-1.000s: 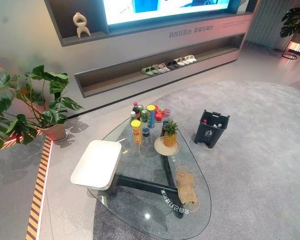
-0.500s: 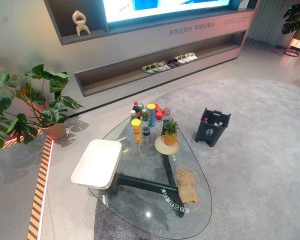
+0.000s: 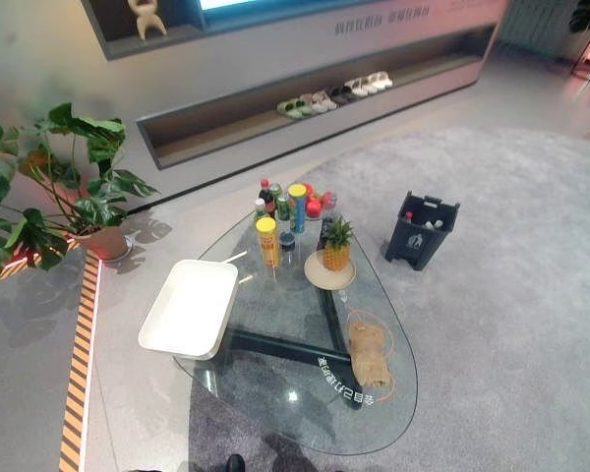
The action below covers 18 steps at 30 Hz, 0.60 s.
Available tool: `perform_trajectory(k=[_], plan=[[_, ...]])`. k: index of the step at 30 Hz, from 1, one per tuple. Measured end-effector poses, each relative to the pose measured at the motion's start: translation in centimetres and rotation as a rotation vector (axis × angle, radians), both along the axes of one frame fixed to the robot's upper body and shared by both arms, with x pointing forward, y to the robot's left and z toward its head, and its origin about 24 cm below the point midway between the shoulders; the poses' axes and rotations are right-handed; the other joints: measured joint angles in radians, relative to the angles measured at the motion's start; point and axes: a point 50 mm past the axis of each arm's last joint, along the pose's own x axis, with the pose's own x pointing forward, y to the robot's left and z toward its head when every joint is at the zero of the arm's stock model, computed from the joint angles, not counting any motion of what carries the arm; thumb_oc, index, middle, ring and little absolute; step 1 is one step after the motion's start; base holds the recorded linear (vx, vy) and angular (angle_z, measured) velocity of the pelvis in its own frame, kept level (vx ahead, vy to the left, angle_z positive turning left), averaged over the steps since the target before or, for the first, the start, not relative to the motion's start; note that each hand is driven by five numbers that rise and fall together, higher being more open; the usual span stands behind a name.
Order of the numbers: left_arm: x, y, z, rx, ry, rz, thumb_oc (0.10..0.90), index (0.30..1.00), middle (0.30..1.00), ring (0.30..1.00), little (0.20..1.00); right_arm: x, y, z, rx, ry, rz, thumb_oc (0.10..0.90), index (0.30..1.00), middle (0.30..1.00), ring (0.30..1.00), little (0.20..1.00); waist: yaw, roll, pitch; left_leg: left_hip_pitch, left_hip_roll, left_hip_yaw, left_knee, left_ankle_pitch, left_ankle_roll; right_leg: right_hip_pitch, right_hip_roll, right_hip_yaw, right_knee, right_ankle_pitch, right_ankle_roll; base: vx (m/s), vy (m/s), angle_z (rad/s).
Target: Wipe the table with a cloth and put it in the basket.
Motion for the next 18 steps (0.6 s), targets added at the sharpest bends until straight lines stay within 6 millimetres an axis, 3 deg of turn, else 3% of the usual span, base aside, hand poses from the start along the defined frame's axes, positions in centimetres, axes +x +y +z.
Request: perform_trajectory(k=[4,7,9,11,18], plan=[[3.4,-0.1,0.9,-0.022,-0.111,0.063,0.800,0.900,0.900,0.900,0.900,3.2,-1.0,1.1,-0.055,-0.074,0.031,0.800,0.900,0.900,0.900,0.900,-0.009,0.022,0.070,-0.070,-0.003,-0.001,0.000,0.025,0.002,-0.072,0.005,0.022,0.000,0.024,-0.001,-0.17,0.034,-0.06],[9.1,-0.1,3.1,-0.080,-0.307,0.157,0.800,0.900,0.900,0.900,0.900,7.3,-1.6,2.8,-0.108,-0.170,0.077,0.800,0.900,0.900,0.900,0.900,-0.010,0.036,0.164,-0.139,-0.001,-0.003,0.001,0.058,0.006,-0.140,0.010,0.024,0.000,0.054,-0.003,-0.20,-0.032,0.00],[11.4,0.3,4.4,-0.109,-0.408,0.212,0.800,0.900,0.900,0.900,0.900,9.4,-1.4,3.6,-0.124,-0.232,0.091,0.800,0.900,0.900,0.900,0.900,-0.009,0.034,0.202,-0.173,0.001,-0.008,0.001,0.072,0.006,-0.176,0.014,0.026,0.000,0.067,-0.003,-0.14,-0.044,-0.02],[15.0,0.5,6.9,-0.148,-0.568,0.244,0.800,0.900,0.900,0.900,0.900,12.1,-1.1,4.9,-0.142,-0.313,0.104,0.800,0.900,0.900,0.900,0.900,-0.009,0.033,0.265,-0.211,0.003,-0.011,0.001,0.088,0.009,-0.211,0.016,0.028,0.000,0.079,0.001,-0.14,-0.052,0.01],[20.2,0.3,11.5,-0.244,-0.810,0.297,0.800,0.900,0.900,0.900,0.900,18.0,0.2,8.4,-0.172,-0.519,0.144,0.800,0.900,0.900,0.900,0.900,-0.007,0.036,0.391,-0.329,0.001,-0.010,0.018,0.115,0.012,-0.353,0.011,0.032,0.060,0.093,-0.001,-0.10,-0.058,-0.03]])
